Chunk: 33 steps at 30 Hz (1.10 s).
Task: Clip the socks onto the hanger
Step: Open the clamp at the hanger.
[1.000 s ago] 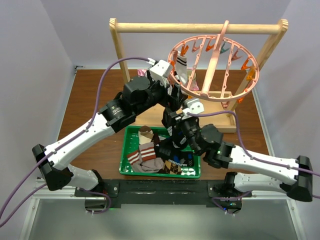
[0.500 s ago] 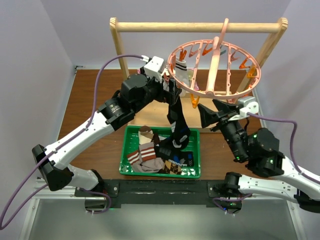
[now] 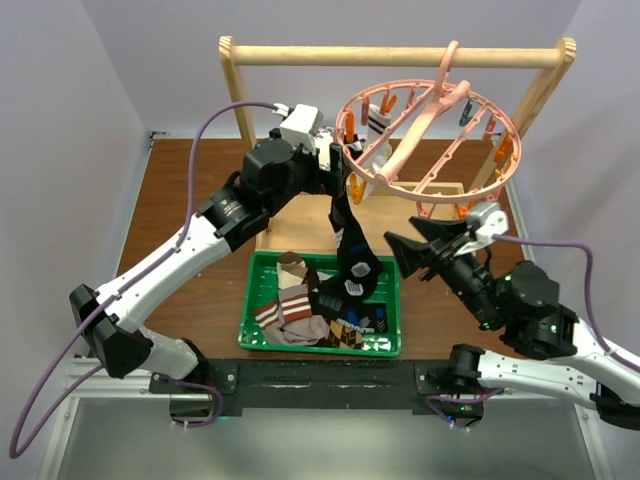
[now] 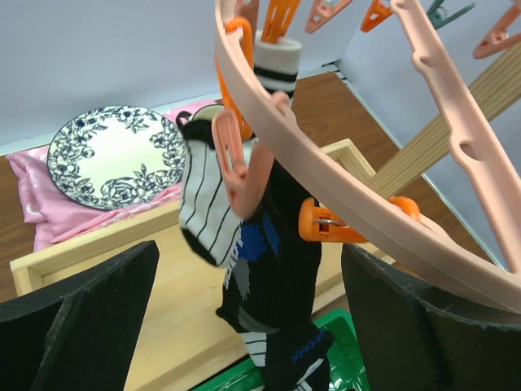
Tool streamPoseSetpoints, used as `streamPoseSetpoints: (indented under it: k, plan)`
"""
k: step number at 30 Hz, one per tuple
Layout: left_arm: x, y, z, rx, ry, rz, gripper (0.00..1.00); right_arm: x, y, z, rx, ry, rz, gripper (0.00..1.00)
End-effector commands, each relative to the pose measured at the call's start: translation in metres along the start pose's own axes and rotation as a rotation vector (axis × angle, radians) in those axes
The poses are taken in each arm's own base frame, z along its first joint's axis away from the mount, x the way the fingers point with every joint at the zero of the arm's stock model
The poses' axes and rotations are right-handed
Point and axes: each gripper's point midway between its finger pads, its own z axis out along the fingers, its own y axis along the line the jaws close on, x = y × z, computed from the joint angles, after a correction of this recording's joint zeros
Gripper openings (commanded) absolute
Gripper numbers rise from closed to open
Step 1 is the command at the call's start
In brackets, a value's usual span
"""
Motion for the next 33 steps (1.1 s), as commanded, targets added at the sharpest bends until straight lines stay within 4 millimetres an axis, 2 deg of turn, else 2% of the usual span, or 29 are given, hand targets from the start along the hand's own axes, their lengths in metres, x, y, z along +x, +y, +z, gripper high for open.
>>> streamPoseSetpoints:
  k: [1, 2, 4, 9, 13, 18, 24, 28, 33]
  plan:
    - [-0.037, 0.005, 0.004, -0.032, -0.091, -0.058, 1.00, 0.058, 0.033, -0.001, -0.155, 0.165, 0.033, 0.62]
    - [-0.038, 0.006, 0.006, -0.037, -0.091, -0.064, 1.00, 0.067, 0.033, 0.000, -0.150, 0.184, 0.033, 0.61]
    - [-0.040, 0.008, 0.008, -0.043, -0.089, -0.070, 1.00, 0.069, 0.030, -0.002, -0.139, 0.174, 0.054, 0.61]
    - [-0.043, 0.019, 0.009, -0.066, -0.091, -0.089, 1.00, 0.058, 0.004, -0.015, -0.046, 0.125, 0.085, 0.61]
    - [-0.044, 0.023, 0.016, -0.076, -0.088, -0.088, 1.00, 0.047, -0.019, -0.033, 0.009, 0.088, 0.102, 0.62]
    - [-0.052, 0.029, 0.023, -0.086, -0.096, -0.100, 1.00, 0.045, -0.042, -0.038, 0.109, 0.068, 0.071, 0.63]
    - [-0.049, 0.031, 0.030, -0.089, -0.084, -0.113, 1.00, 0.026, -0.070, -0.032, 0.283, -0.029, -0.007, 0.61]
    - [-0.050, 0.033, 0.029, -0.098, -0.088, -0.109, 1.00, 0.010, -0.073, -0.022, 0.333, -0.116, -0.031, 0.60]
    - [-0.057, 0.037, 0.024, -0.103, -0.102, -0.115, 1.00, 0.011, -0.068, -0.007, 0.360, -0.138, -0.080, 0.61]
